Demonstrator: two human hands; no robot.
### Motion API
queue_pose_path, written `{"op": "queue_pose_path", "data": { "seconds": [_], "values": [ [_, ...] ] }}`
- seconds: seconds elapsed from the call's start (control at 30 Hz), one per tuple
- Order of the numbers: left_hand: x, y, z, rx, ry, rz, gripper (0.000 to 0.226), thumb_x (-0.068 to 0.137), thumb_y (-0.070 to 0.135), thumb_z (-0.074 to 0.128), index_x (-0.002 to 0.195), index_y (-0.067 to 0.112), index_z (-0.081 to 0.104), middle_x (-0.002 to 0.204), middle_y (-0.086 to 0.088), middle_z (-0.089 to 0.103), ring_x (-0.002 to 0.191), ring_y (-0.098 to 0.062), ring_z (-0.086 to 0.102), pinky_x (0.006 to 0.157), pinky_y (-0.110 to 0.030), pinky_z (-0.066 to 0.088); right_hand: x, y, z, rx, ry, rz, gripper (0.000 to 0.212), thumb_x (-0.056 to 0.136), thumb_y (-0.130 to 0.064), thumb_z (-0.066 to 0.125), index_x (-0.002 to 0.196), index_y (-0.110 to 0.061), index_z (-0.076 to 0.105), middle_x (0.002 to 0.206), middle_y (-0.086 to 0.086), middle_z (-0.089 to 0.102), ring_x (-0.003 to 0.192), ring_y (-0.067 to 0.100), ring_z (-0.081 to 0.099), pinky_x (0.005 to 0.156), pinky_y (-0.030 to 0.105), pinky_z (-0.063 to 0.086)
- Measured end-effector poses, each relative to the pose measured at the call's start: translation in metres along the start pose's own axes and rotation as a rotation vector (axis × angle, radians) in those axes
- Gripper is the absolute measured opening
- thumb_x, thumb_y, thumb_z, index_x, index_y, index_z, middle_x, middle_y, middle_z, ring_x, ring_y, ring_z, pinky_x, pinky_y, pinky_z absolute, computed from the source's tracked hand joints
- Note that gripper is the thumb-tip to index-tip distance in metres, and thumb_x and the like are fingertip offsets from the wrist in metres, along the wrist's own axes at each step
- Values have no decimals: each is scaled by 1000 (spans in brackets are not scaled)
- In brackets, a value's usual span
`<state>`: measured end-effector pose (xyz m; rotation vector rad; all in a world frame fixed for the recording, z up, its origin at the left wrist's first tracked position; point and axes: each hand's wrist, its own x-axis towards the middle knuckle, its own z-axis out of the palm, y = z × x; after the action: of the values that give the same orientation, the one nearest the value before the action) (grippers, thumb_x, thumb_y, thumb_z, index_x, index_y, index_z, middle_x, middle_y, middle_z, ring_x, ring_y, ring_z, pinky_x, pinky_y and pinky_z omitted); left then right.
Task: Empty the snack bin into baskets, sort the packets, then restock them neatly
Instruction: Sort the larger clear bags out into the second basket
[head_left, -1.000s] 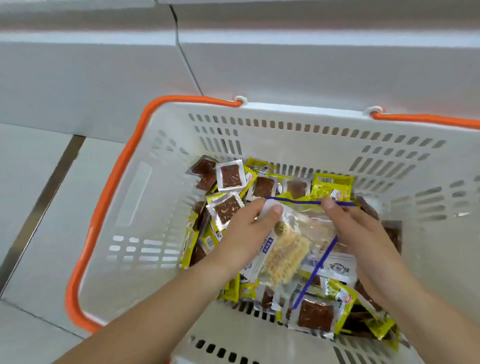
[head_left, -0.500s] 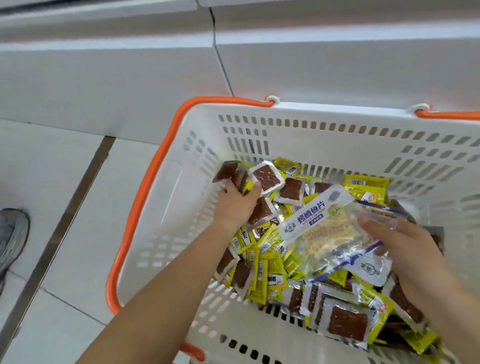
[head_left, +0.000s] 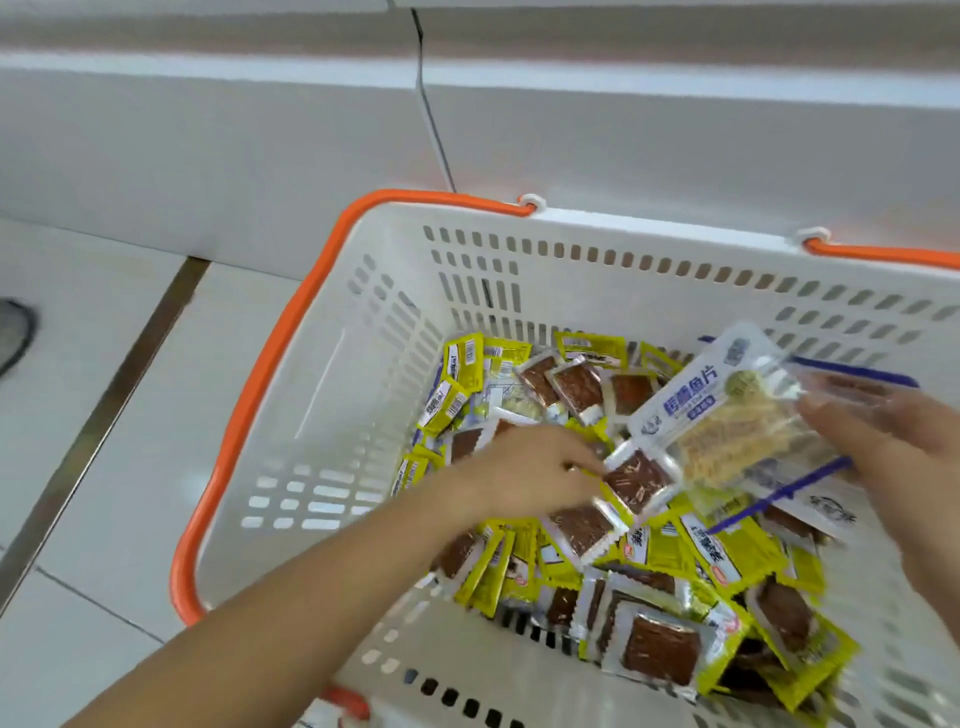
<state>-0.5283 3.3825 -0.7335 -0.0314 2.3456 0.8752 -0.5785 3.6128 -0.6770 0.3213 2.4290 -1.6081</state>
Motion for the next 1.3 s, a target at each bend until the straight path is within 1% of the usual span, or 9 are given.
{"op": "queue_pose_path", "data": {
  "seconds": [0.13, 0.3, 0.43, 0.57, 0.63, 0.83, 1.0, 1.17, 1.3],
  "values": [
    [6, -51, -45, -270, 589, -400, 24, 91, 18, 50, 109, 13, 65, 105, -2, 65, 88, -18, 57, 71, -26, 38, -3, 5, 11, 22, -86, 17, 8, 90, -28, 63, 83, -31, 63, 85, -9, 66, 82, 12, 61, 74, 35, 45],
    [18, -80, -30, -291, 356, -637, 39, 96, 39, 47, 108, 4, 60, 104, -13, 62, 87, -26, 55, 66, -31, 36, -8, 13, 19, 20, -180, 25, 15, 90, -22, 62, 81, -33, 62, 82, -12, 67, 82, 8, 61, 78, 33, 44],
    [26, -83, -23, -403, 411, -600, 54, 83, 58, 60, 100, 6, 57, 93, -9, 59, 86, -26, 56, 74, -34, 41, -7, 13, 18, 62, -176, 53, 15, 90, -22, 63, 79, -33, 63, 73, -18, 68, 77, 0, 61, 69, 22, 42],
    [18, -84, -31, -557, 322, -584, 79, 66, 53, 76, 128, 10, 53, 128, -8, 58, 112, -26, 57, 89, -35, 47, -7, 13, 19, 61, -195, 65, 12, 90, -24, 62, 83, -33, 64, 80, -14, 69, 82, 4, 63, 71, 24, 43],
    [15, -80, -34, -523, 290, -523, 66, 72, 41, 78, 126, 10, 56, 128, -8, 57, 112, -27, 58, 84, -34, 47, -8, 12, 20, 62, -197, 63, 13, 91, -23, 62, 85, -34, 64, 85, -13, 69, 85, 6, 64, 71, 23, 43],
    [4, -59, -44, -521, 352, -272, 23, 82, 27, 74, 95, 8, 72, 85, -5, 72, 77, -19, 67, 73, -29, 51, -7, 11, 17, 47, -179, 88, 10, 88, -27, 64, 85, -20, 68, 79, -1, 73, 85, 21, 68, 83, 41, 51],
    [-3, -43, -47, -102, 661, -183, 33, 86, 32, 69, 55, 26, 58, 51, 2, 49, 49, -16, 41, 55, -31, 35, -7, 9, 16, 76, -165, 81, 5, 89, -26, 63, 87, -25, 68, 79, -4, 74, 84, 17, 69, 83, 40, 52],
    [-26, -36, -82, -81, 988, -81, 11, 81, 34, 72, 80, 24, 76, 96, 9, 68, 96, -15, 63, 90, -41, 48, -7, 7, 14, 87, -153, 67, 8, 90, -25, 62, 85, -29, 66, 76, -7, 73, 80, 10, 68, 77, 31, 50],
    [-37, -38, -78, -22, 998, -137, 24, 78, 42, 68, 85, 21, 76, 109, 10, 63, 111, -17, 54, 100, -42, 40, -7, 7, 15, 58, -163, 88, 14, 89, -30, 63, 89, -16, 66, 85, 12, 72, 84, 31, 68, 84, 50, 51]
  ]
}}
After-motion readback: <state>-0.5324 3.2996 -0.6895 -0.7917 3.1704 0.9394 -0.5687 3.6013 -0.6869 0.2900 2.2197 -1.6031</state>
